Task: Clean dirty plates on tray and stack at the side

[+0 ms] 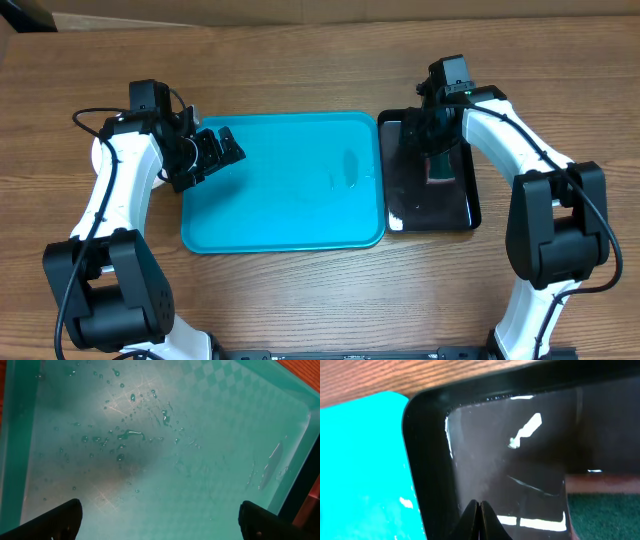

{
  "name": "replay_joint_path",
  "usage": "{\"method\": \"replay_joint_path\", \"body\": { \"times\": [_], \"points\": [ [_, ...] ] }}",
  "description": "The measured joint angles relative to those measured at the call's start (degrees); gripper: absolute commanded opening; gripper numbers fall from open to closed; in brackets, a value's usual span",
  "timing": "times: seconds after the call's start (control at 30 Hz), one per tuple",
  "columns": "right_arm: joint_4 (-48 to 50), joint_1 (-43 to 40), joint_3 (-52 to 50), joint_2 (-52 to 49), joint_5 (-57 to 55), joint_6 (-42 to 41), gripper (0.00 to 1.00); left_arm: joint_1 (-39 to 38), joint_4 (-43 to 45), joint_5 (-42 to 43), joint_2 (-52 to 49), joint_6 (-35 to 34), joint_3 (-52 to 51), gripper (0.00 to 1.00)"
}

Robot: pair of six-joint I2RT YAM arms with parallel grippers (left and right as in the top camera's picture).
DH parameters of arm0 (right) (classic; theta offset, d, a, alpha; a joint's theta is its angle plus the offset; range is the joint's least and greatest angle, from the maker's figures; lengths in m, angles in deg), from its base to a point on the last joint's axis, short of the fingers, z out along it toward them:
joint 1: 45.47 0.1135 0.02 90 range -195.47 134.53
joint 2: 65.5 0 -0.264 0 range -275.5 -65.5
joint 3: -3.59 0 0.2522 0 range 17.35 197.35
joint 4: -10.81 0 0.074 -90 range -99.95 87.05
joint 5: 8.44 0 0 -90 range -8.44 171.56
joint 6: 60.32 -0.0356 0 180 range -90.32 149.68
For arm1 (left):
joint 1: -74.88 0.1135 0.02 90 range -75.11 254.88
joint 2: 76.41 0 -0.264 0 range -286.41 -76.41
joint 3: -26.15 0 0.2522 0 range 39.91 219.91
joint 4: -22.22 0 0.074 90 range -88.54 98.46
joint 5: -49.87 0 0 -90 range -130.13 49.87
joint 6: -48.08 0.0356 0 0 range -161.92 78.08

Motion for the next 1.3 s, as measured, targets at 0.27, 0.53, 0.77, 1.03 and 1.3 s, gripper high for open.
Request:
{"method": "replay_joint_path", "body": {
  "times": [0.27, 0.53, 0.77, 1.03, 1.3],
  "points": [
    [1.0, 1.0, 0.0, -2.9, 2.7, -0.8, 0.04, 0.0, 0.0, 0.0, 0.0, 0.0, 0.0, 1.00],
    [1.6, 4.6, 0.0, -3.0, 2.8, -0.9, 0.04, 0.0, 0.2, 0.0, 0.0, 0.0, 0.0, 1.00],
    [1.9, 4.9, 0.0, -3.0, 1.6, -0.9, 0.04, 0.0, 0.2, 0.0, 0.0, 0.0, 0.0, 1.00],
    [-2.8, 3.4, 3.2, -2.9, 0.9, 0.4, 0.07, 0.0, 0.2, 0.0, 0.0, 0.0, 0.0, 1.00],
    [-8.4, -1.7, 7.1, 3.7, -1.5, 2.3, 0.07, 0.0, 0.2, 0.0, 0.0, 0.0, 0.0, 1.00]
  ]
}}
